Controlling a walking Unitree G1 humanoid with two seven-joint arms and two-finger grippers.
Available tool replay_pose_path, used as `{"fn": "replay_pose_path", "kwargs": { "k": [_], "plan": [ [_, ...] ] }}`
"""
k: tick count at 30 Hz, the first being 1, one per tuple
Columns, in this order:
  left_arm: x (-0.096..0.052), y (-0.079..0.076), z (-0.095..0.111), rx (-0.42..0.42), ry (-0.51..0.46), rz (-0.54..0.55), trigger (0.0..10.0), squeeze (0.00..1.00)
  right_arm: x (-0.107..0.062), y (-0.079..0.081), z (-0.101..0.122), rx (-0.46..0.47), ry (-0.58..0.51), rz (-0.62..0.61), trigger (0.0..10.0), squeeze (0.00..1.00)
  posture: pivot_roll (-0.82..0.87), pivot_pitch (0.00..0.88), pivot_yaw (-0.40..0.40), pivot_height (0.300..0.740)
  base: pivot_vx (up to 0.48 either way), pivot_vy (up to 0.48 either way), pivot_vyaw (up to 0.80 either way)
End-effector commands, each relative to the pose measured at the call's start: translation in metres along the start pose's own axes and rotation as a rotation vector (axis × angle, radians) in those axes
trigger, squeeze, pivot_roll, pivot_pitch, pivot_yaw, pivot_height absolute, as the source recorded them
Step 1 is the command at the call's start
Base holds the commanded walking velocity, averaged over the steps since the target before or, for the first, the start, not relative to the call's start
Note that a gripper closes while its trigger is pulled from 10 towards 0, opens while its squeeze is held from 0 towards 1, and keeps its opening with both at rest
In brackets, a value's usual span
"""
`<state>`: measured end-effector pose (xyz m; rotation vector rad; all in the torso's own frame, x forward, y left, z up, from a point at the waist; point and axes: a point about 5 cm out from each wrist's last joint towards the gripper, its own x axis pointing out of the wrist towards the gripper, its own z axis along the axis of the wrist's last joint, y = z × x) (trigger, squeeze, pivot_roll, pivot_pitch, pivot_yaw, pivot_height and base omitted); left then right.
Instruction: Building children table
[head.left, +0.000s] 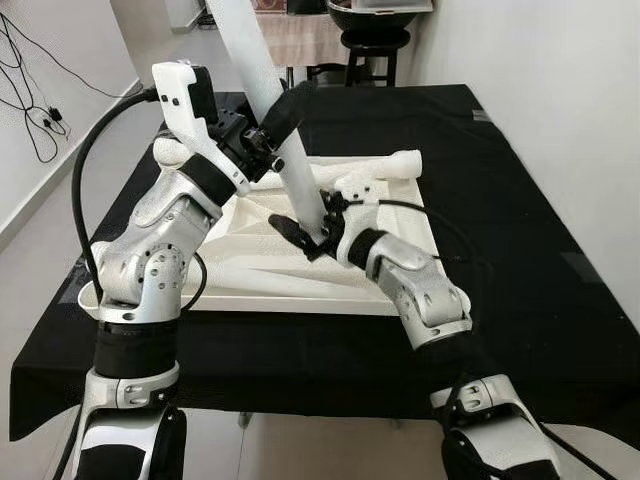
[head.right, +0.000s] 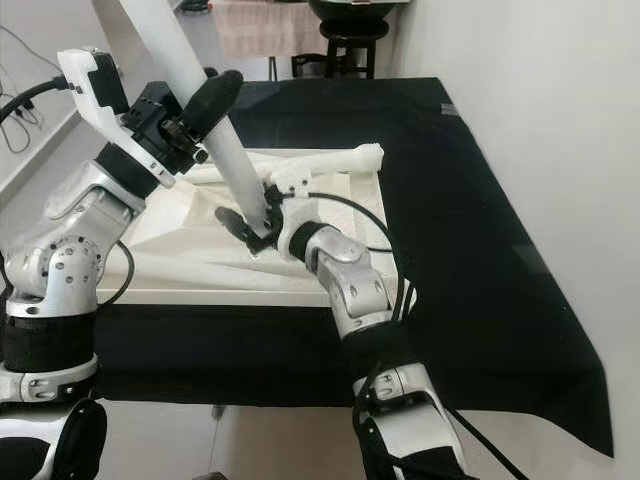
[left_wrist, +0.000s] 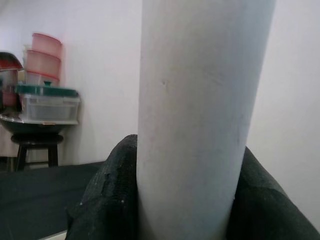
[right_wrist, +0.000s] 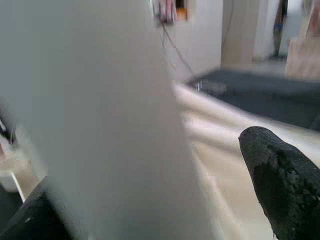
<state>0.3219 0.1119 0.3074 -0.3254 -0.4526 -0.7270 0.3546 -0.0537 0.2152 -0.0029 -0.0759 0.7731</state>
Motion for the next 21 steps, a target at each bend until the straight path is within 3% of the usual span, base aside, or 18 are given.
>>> {"fn": "replay_pose_path", "kwargs": {
  "k": [1,11,19,20,21],
  "plan": [
    [0.006,-0.016,-0.012,-0.06,0.023,-0.099,0.0,0.0,0.007,0.011,0.014,0.003,-0.05,0.044,10.0,0.0,-0.04,0.037,0.023,0.74,0.0,0.0,0.0],
    [0.007,-0.017,-0.011,-0.065,0.009,-0.094,0.0,0.0,0.012,0.021,0.011,-0.011,-0.029,0.067,10.0,0.0,-0.03,0.033,0.029,0.74,0.0,0.0,0.0],
    [0.009,-0.018,-0.011,-0.065,0.006,-0.099,0.0,0.0,0.014,0.02,0.009,0.001,-0.02,0.051,10.0,0.0,-0.02,0.031,0.026,0.74,0.0,0.0,0.0],
    [0.009,-0.018,-0.011,-0.066,0.005,-0.098,0.0,0.0,0.015,0.02,0.01,0.003,-0.024,0.05,8.9,0.0,-0.02,0.031,0.026,0.74,0.0,0.0,0.0],
    [0.009,-0.018,-0.011,-0.066,0.005,-0.098,0.0,0.0,0.015,0.02,0.01,0.003,-0.024,0.05,8.9,0.0,-0.02,0.031,0.026,0.74,0.0,0.0,0.0]
  ]
}}
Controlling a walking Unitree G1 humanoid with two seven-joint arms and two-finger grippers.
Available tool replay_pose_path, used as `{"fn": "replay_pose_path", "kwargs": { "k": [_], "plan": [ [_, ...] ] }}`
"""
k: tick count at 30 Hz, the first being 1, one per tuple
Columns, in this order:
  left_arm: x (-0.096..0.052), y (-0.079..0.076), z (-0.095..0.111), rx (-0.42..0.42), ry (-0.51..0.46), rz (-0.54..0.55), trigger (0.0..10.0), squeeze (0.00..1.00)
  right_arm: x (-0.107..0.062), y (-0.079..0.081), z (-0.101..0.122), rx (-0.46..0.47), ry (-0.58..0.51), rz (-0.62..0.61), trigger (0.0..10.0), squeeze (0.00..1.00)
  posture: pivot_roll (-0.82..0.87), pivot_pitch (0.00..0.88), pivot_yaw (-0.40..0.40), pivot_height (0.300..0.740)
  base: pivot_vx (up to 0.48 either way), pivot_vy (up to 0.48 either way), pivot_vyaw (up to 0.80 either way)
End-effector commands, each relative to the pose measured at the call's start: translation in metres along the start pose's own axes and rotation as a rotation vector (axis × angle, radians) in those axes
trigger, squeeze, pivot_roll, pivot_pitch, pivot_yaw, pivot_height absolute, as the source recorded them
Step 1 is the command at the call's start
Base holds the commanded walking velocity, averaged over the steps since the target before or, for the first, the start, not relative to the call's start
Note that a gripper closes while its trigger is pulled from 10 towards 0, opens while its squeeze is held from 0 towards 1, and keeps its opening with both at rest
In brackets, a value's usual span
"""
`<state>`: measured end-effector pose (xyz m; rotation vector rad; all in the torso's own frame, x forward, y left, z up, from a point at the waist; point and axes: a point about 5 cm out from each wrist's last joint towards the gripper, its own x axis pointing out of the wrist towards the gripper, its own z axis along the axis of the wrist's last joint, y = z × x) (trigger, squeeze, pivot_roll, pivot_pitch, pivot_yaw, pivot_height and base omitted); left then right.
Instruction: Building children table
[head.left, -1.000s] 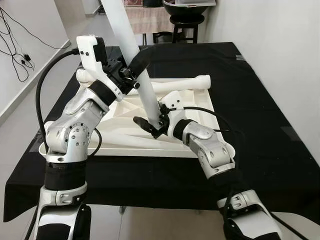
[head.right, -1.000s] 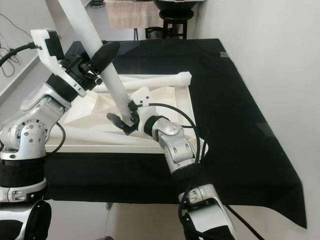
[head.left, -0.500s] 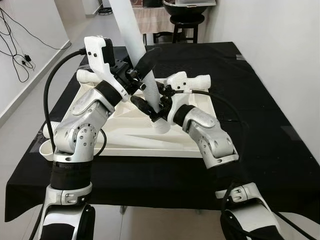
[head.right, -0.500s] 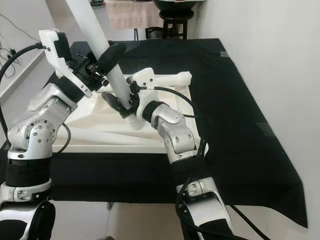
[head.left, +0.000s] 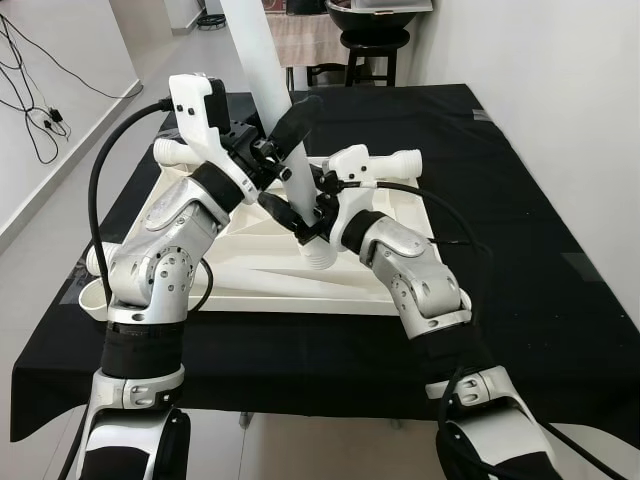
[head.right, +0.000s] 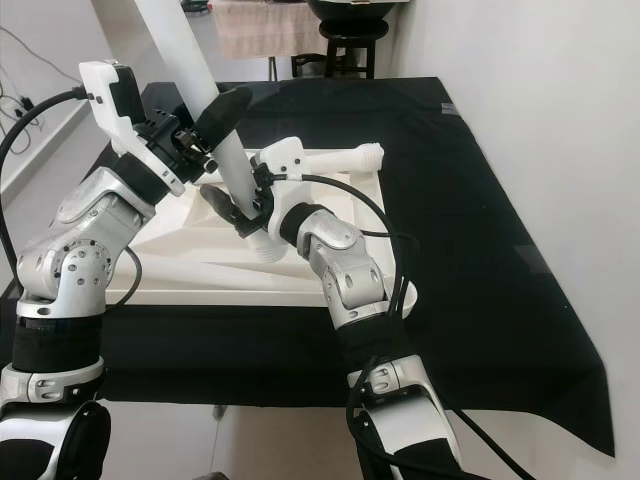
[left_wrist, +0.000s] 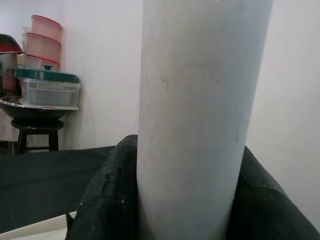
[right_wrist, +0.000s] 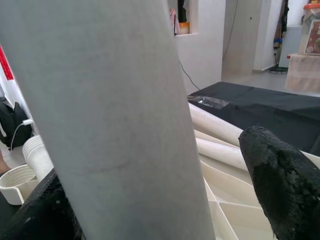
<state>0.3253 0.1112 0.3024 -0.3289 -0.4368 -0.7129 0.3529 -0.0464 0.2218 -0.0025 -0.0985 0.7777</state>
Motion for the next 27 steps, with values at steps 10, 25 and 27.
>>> {"fn": "replay_pose_path", "kwargs": {
  "k": [10,25,27],
  "plan": [
    [0.009,-0.021,-0.007,-0.067,-0.006,-0.117,0.0,0.0,0.011,0.012,0.005,0.017,-0.01,0.046,0.0,0.0,-0.03,0.03,0.027,0.74,0.0,0.0,0.0],
    [0.02,-0.023,-0.009,-0.05,-0.014,-0.134,10.0,1.0,0.009,0.002,-0.017,-0.062,0.157,-0.02,0.0,0.0,-0.02,0.021,0.027,0.74,0.0,0.0,0.0],
    [0.02,-0.024,-0.009,-0.046,-0.011,-0.151,10.0,1.0,0.008,-0.001,-0.016,-0.055,0.149,-0.039,0.0,0.0,-0.03,0.024,0.028,0.74,0.0,0.0,0.0]
  ]
}}
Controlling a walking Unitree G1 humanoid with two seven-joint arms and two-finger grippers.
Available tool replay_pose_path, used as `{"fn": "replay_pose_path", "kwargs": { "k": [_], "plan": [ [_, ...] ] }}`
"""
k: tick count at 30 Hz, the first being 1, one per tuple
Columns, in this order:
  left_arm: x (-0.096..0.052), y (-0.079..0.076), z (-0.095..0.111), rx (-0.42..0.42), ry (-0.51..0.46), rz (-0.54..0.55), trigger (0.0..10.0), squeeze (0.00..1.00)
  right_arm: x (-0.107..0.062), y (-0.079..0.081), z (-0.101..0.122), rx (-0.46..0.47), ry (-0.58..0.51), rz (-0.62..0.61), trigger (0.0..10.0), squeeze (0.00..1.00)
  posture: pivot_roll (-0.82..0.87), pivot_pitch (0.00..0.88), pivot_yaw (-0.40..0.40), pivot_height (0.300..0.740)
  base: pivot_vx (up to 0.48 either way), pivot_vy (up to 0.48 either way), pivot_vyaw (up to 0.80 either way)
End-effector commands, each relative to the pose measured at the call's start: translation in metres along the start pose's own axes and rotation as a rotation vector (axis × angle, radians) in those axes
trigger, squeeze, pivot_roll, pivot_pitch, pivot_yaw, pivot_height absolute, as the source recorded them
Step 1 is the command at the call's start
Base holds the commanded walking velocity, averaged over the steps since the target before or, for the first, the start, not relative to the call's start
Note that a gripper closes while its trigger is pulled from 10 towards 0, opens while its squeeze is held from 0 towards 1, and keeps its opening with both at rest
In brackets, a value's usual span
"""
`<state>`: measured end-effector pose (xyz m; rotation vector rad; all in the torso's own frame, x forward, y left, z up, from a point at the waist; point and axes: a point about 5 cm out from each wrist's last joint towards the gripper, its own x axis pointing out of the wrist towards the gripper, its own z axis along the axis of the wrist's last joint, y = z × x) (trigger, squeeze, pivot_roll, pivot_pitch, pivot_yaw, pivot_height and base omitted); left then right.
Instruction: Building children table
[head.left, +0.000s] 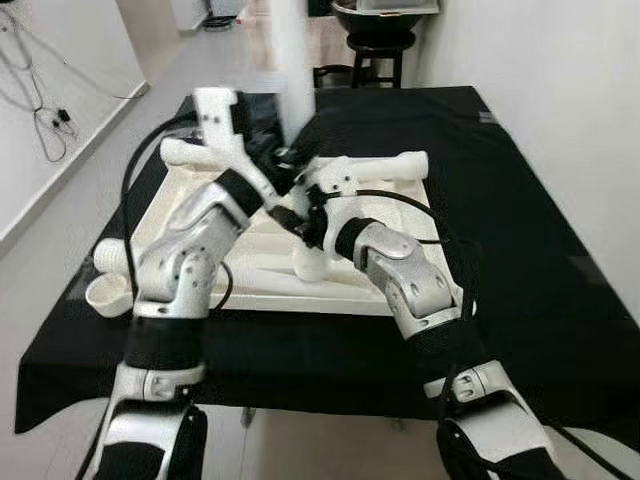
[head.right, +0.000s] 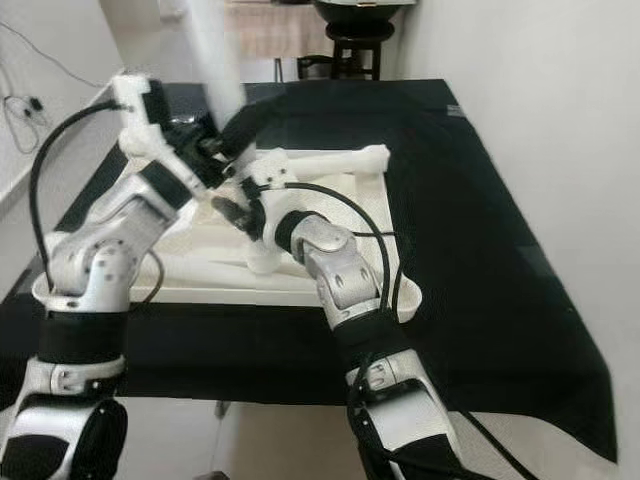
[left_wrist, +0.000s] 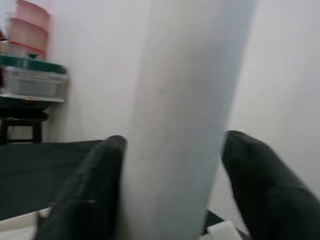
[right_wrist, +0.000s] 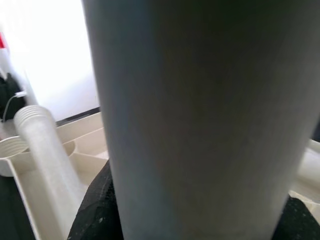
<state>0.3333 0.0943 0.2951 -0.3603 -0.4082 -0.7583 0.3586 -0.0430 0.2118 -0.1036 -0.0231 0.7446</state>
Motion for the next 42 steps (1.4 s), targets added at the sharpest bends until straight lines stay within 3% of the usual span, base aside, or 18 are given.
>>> {"fn": "replay_pose_path", "kwargs": {
  "k": [1,4,6,14,15,16,17,20,21,23,24,26,27,28,31,35,36,42],
  "plan": [
    [0.009,-0.018,0.006,0.003,-0.028,-0.119,10.0,1.0,0.003,0.001,-0.005,0.009,0.043,-0.01,0.0,0.0,-0.03,0.024,0.028,0.74,0.0,0.0,0.0],
    [0.006,-0.008,0.013,0.031,-0.047,-0.061,10.0,1.0,0.001,-0.007,-0.002,0.039,0.007,-0.06,0.0,0.0,-0.03,0.024,0.028,0.74,0.0,0.0,0.0],
    [-0.006,0.014,0.033,0.073,-0.09,0.035,10.0,1.0,-0.006,-0.026,0.004,0.096,-0.055,-0.162,0.0,0.0,-0.03,0.024,0.027,0.74,0.0,0.0,0.0],
    [-0.029,0.036,0.068,0.152,-0.153,0.121,10.0,1.0,-0.018,-0.054,0.009,0.163,-0.113,-0.297,0.0,0.0,-0.02,0.021,0.017,0.74,0.0,0.0,0.0],
    [-0.036,0.04,0.08,0.178,-0.174,0.136,10.0,0.6,-0.022,-0.064,0.012,0.192,-0.144,-0.347,0.0,0.0,-0.02,0.021,0.015,0.74,0.0,0.0,0.0],
    [-0.036,0.04,0.08,0.178,-0.174,0.136,10.0,0.6,-0.022,-0.064,0.012,0.192,-0.144,-0.347,0.0,0.0,-0.02,0.021,0.015,0.74,0.0,0.0,0.0],
    [-0.041,0.042,0.09,0.199,-0.193,0.15,10.0,0.0,-0.027,-0.072,0.015,0.216,-0.173,-0.394,0.0,0.0,-0.02,0.021,0.015,0.74,0.0,0.0,0.0],
    [-0.056,0.048,0.108,0.242,-0.235,0.197,10.0,0.0,-0.04,-0.093,0.027,0.285,-0.275,-0.474,0.0,0.0,-0.01,0.02,0.007,0.74,0.0,0.0,0.0],
    [-0.061,0.051,0.104,0.258,-0.227,0.232,10.0,0.0,-0.044,-0.096,0.031,0.287,-0.302,-0.465,0.8,0.0,-0.01,0.021,0.003,0.74,0.0,0.0,0.0],
    [-0.065,0.054,0.101,0.268,-0.218,0.254,10.0,0.0,-0.047,-0.098,0.033,0.285,-0.316,-0.455,0.8,0.0,-0.01,0.021,0.003,0.74,0.0,0.0,0.0],
    [-0.07,0.058,0.09,0.282,-0.182,0.3,10.0,0.0,-0.05,-0.098,0.036,0.277,-0.335,-0.423,10.0,0.0,-0.01,0.023,0.002,0.74,0.0,0.0,0.0],
    [-0.074,0.061,0.082,0.292,-0.156,0.329,10.0,0.0,-0.052,-0.097,0.038,0.271,-0.347,-0.401,10.0,0.0,-0.01,0.025,0.0,0.74,0.0,0.0,0.0],
    [-0.086,0.063,0.044,0.28,-0.042,0.388,10.0,0.0,-0.06,-0.091,0.039,0.216,-0.371,-0.328,10.0,0.0,-0.02,0.031,0.0,0.74,0.0,0.0,0.0],
    [-0.086,0.063,0.044,0.28,-0.042,0.388,10.0,0.0,-0.06,-0.091,0.039,0.216,-0.371,-0.328,10.0,0.0,-0.02,0.031,0.0,0.74,0.0,0.0,0.0],
    [-0.101,0.049,-0.006,0.21,0.096,0.39,10.0,0.0,-0.072,-0.079,0.032,0.176,-0.374,-0.239,10.0,0.0,-0.02,0.042,0.0,0.74,0.0,0.0,0.0],
    [-0.104,0.03,-0.031,0.144,0.175,0.328,10.0,0.0,-0.08,-0.062,0.022,0.109,-0.345,-0.116,10.0,0.0,-0.02,0.061,-0.002,0.74,0.0,0.0,0.0],
    [-0.106,0.013,-0.046,0.095,0.228,0.253,10.0,0.0,-0.09,-0.049,0.012,0.072,-0.312,-0.009,10.0,0.0,-0.03,0.078,0.002,0.74,0.0,0.0,0.0],
    [-0.111,-0.012,-0.069,0.146,0.343,0.107,10.0,0.0,-0.114,-0.046,-0.002,0.06,-0.243,0.097,10.0,0.0,-0.03,0.106,0.006,0.74,0.0,0.0,0.0]
  ]
}}
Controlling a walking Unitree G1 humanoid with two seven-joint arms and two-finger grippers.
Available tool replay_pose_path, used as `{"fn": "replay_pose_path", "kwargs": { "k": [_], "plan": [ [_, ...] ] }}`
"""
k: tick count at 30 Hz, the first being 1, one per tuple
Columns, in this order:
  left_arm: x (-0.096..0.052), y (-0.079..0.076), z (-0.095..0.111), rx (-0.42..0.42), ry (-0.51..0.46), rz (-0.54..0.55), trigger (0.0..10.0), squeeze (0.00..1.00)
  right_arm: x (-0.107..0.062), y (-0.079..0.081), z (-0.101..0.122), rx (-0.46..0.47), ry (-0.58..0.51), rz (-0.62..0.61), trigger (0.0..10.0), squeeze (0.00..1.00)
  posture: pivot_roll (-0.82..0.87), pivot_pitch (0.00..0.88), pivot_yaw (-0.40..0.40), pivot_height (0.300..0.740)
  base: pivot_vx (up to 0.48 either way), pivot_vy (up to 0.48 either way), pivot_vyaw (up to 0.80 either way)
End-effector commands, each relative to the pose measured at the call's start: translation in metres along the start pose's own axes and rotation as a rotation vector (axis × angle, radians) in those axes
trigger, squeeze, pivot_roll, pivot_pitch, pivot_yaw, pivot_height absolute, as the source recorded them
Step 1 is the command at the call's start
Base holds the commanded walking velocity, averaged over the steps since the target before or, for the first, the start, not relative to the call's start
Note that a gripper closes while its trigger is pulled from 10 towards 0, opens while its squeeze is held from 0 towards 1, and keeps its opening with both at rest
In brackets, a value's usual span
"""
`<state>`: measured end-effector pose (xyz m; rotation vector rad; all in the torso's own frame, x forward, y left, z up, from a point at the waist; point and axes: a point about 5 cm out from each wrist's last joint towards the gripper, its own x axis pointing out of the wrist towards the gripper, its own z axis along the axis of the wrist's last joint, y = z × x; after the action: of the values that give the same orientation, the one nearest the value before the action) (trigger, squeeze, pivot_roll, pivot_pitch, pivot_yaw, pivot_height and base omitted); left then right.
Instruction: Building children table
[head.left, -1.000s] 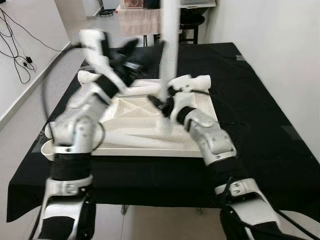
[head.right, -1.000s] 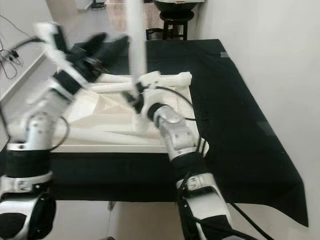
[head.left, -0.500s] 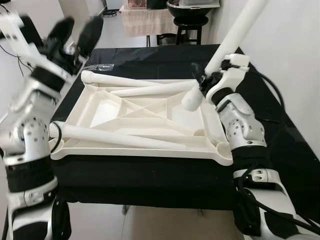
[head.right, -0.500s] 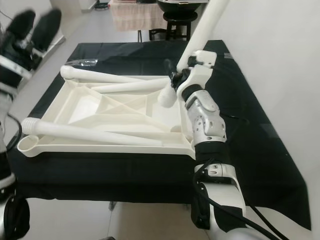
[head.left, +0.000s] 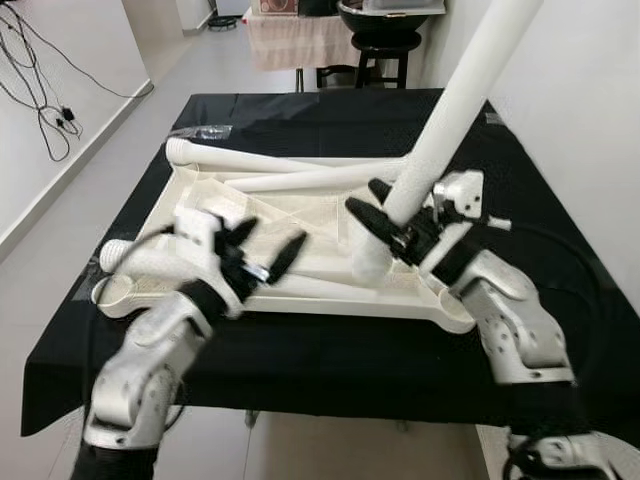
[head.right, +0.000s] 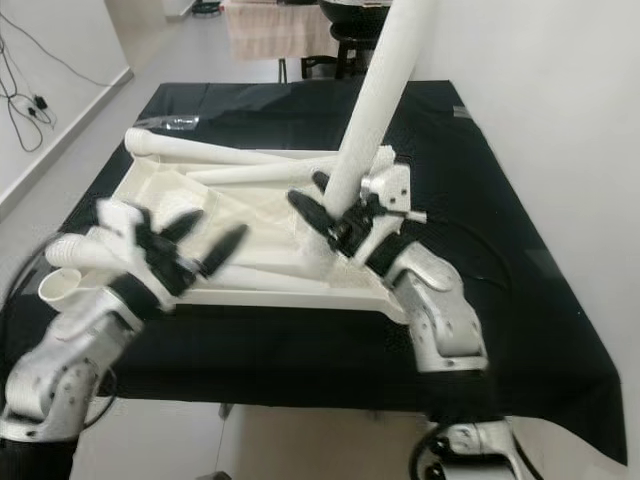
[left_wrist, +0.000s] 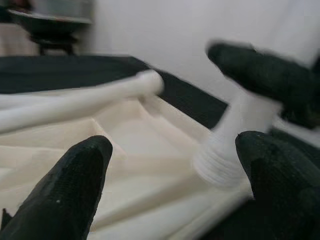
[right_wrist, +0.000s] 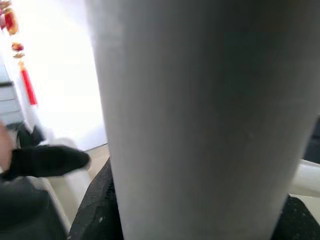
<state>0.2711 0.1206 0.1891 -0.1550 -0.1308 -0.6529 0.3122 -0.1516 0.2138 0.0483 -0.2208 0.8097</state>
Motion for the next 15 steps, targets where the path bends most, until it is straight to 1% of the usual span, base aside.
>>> {"fn": "replay_pose_path", "kwargs": {
  "k": [1,2,5,8,10,11,13,15],
  "plan": [
    [-0.004,-0.005,-0.008,0.045,0.033,-0.016,10.0,0.0,-0.011,0.002,0.004,-0.003,0.009,0.057,10.0,0.0,-0.03,0.108,0.006,0.74,0.0,0.0,0.0],
    [-0.004,-0.005,-0.008,0.045,0.033,-0.016,10.0,0.0,-0.011,0.002,0.004,-0.003,0.009,0.057,10.0,0.0,-0.03,0.108,0.006,0.74,0.0,0.0,0.0],
    [-0.006,-0.013,-0.013,0.021,0.048,-0.042,10.0,0.0,-0.021,0.001,0.01,0.001,0.019,0.069,10.0,0.0,-0.03,0.125,0.013,0.74,0.0,-0.465,0.0],
    [-0.006,-0.015,-0.014,0.009,0.05,-0.044,10.0,0.0,-0.022,0.0,0.011,0.003,0.019,0.072,10.0,0.0,-0.03,0.125,0.013,0.74,0.0,-0.465,0.0],
    [-0.008,-0.02,-0.016,-0.018,0.062,-0.062,10.0,0.0,-0.025,0.005,0.011,-0.005,0.042,0.113,10.0,0.0,-0.03,0.135,0.018,0.74,0.0,-0.467,0.0],
    [-0.008,-0.02,-0.016,-0.018,0.062,-0.062,10.0,0.0,-0.025,0.005,0.011,-0.005,0.042,0.113,10.0,0.0,-0.03,0.135,0.018,0.74,0.0,-0.469,0.0],
    [-0.01,-0.025,-0.02,-0.02,0.085,-0.077,10.0,0.0,-0.026,0.013,0.007,-0.005,0.068,0.163,10.0,0.0,-0.03,0.139,0.019,0.74,0.0,-0.292,0.0],
    [-0.013,-0.027,-0.025,0.001,0.12,-0.09,10.0,0.0,-0.025,0.017,0.005,0.001,0.079,0.193,10.0,0.0,-0.03,0.146,0.017,0.74,0.0,0.0,0.0]
  ]
}}
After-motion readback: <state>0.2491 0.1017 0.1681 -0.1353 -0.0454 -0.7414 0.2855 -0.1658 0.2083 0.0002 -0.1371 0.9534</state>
